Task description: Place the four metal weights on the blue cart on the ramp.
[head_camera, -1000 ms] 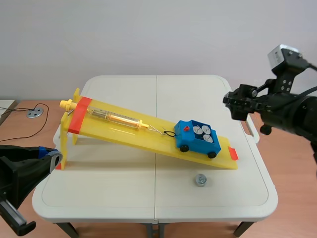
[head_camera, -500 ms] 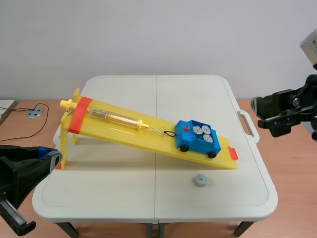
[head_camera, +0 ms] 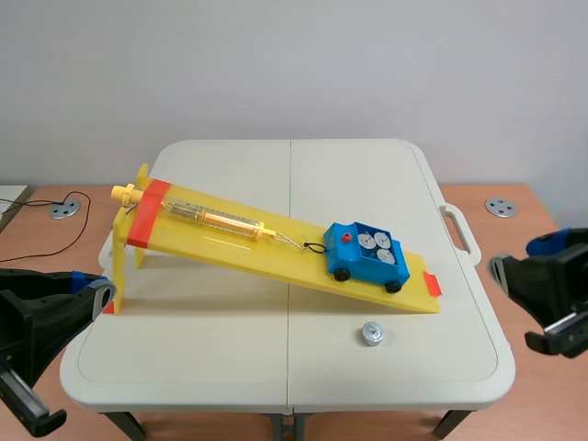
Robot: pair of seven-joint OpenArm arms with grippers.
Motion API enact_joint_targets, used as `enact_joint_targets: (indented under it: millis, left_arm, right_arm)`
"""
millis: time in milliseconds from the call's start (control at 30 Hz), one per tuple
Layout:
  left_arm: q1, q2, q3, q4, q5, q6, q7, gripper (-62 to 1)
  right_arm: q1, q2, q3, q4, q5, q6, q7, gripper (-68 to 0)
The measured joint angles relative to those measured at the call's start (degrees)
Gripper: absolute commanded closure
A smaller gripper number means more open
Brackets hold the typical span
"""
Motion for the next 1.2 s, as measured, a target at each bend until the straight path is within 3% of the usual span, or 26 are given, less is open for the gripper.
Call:
enact_joint_targets:
  millis: [233,500,1200]
  left_arm:
    - [0.0,0.0,0.0,0.0,0.0,0.0,0.0,-2.9]
    - [0.0,0.0,0.0,0.0,0.0,0.0,0.0,-2.9]
    - [0.0,0.0,0.0,0.0,0.0,0.0,0.0,-2.9]
  right_arm:
    - [-0.24,-0.02,-0.55,-3.41,-0.72,0.52,1.25,-28.1]
    - [5.86,-0.22,-8.31,-16.11,-4.92,0.55,4.87,-28.0]
    - [22.45,-9.07,-22.58,-36.85,-20.09,0.33,12.76,-28.0]
